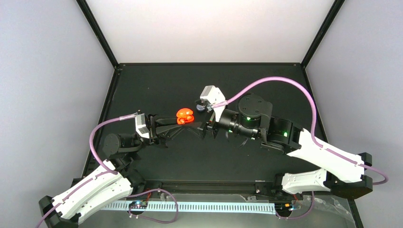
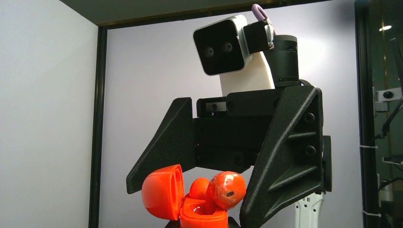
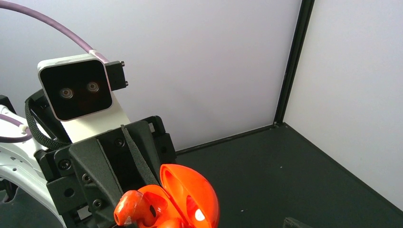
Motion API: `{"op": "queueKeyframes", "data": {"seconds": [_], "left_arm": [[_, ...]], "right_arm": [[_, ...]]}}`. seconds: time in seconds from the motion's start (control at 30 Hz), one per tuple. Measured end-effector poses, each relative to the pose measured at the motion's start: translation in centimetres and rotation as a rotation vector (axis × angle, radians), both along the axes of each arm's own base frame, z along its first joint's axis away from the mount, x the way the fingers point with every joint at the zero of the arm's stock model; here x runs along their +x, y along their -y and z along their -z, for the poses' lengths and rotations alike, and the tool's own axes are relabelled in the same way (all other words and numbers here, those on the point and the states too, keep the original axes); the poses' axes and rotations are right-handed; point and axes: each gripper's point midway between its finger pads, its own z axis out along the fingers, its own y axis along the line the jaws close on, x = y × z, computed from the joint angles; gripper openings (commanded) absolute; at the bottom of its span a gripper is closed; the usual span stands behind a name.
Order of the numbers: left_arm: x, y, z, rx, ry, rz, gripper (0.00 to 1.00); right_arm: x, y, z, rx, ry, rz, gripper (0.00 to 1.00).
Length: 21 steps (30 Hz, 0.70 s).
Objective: Insert the wireless bluetooth earbuds into the charging case
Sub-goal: Place the earbud in the charging case.
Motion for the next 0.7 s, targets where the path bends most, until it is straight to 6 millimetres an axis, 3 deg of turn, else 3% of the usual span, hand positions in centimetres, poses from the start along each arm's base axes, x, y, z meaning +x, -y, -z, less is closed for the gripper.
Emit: {"op": "queueKeyframes", "data": {"seconds": [0.7], "left_arm": [[0.1, 0.0, 0.0, 0.001, -0.003, -0.001, 0.02]], "right_arm": [[0.0, -1.1, -0.1, -0.009, -0.008, -0.018, 0.86]]}}
